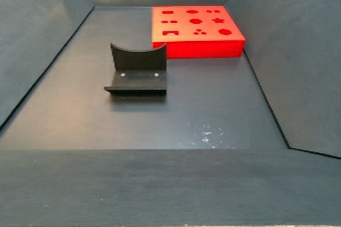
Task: Pick up the arch object. Move up. Place the arch object on the fixture. Regrasp the arch object. Rotate the arch object. Move to above the board. Insert the arch object.
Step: Move to above the board, then insert the arch object.
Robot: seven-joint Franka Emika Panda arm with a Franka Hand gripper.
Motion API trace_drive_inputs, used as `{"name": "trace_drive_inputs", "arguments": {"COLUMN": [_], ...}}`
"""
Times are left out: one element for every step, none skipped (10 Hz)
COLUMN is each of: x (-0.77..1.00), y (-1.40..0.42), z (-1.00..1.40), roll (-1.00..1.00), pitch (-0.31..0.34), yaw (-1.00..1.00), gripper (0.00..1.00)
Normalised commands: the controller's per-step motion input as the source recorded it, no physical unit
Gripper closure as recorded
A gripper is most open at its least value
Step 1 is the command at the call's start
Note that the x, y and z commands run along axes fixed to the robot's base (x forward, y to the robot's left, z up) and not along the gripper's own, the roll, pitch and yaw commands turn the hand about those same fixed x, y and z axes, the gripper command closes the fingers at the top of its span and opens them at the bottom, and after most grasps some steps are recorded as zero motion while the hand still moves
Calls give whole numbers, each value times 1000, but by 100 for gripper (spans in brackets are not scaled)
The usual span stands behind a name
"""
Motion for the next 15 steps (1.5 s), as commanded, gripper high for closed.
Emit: {"name": "trace_drive_inputs", "arguments": {"x": [97,0,29,51,189,286,406,669,589,580,443,131,-11,-111,-49], "y": [-186,0,20,49,9,57,151,251,334,357,434,514,606,591,489], "z": [51,0,0,-51,-209,-274,-331,-380,-363,-389,-431,-563,-774,-954,-994], "roll": [55,-6,0,0,40,51,21,13,126,153,186,150,81,19,-11], "pitch": [105,0,10,13,39,43,49,103,90,89,73,0,-26,-96,-76], "yaw": [14,0,6,60,154,209,263,297,363,343,274,129,17,0,-9], "gripper": [100,100,100,100,100,100,100,100,100,100,100,100,100,100,100]}}
